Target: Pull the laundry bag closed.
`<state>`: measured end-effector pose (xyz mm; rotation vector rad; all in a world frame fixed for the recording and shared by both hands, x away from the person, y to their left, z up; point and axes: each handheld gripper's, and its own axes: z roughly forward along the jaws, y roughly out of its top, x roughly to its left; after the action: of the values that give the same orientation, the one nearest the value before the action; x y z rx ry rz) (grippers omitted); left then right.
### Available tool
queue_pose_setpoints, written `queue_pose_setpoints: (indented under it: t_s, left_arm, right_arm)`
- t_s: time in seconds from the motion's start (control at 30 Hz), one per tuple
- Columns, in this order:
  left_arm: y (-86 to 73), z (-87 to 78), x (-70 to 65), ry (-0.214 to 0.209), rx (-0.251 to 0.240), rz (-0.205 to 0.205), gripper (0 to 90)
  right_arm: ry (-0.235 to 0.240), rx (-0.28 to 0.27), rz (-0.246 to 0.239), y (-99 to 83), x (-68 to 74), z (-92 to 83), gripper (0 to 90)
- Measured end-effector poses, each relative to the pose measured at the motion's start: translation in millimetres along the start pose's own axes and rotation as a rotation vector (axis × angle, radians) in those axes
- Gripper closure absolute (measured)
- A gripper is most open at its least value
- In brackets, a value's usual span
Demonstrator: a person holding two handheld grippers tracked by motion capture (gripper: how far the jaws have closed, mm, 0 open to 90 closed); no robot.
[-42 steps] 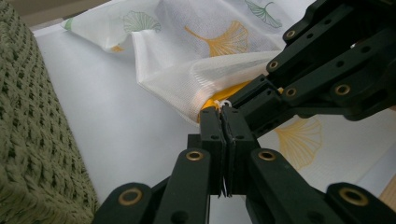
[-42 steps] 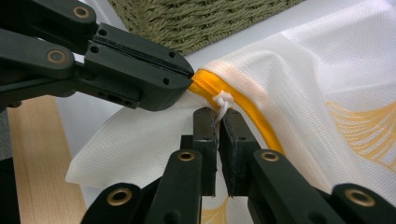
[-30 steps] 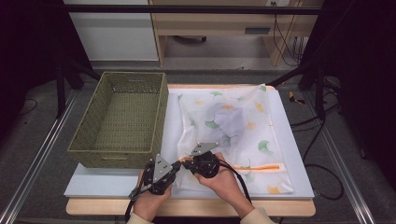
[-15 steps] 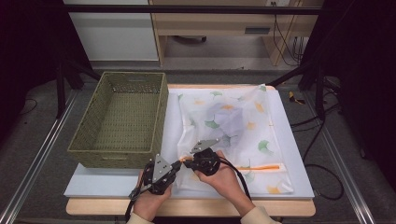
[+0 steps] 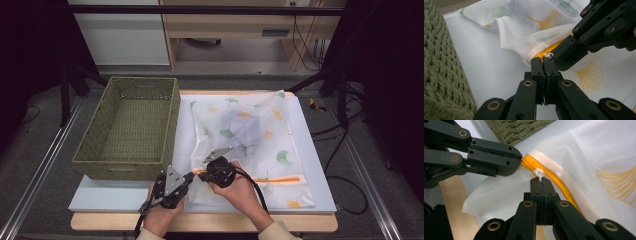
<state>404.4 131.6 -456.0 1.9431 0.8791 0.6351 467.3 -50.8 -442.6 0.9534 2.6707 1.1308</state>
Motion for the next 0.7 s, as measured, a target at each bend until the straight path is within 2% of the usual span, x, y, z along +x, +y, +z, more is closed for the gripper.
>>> queue_pose_setpoints:
  t_s: [0.7]
  left_arm:
    - [1.2,1.0,-1.1,0.008,-0.005,0.015,88.4]
  right_arm:
    - [-0.022,0.043,0.030,2.6,1.7,-5.7,90.0]
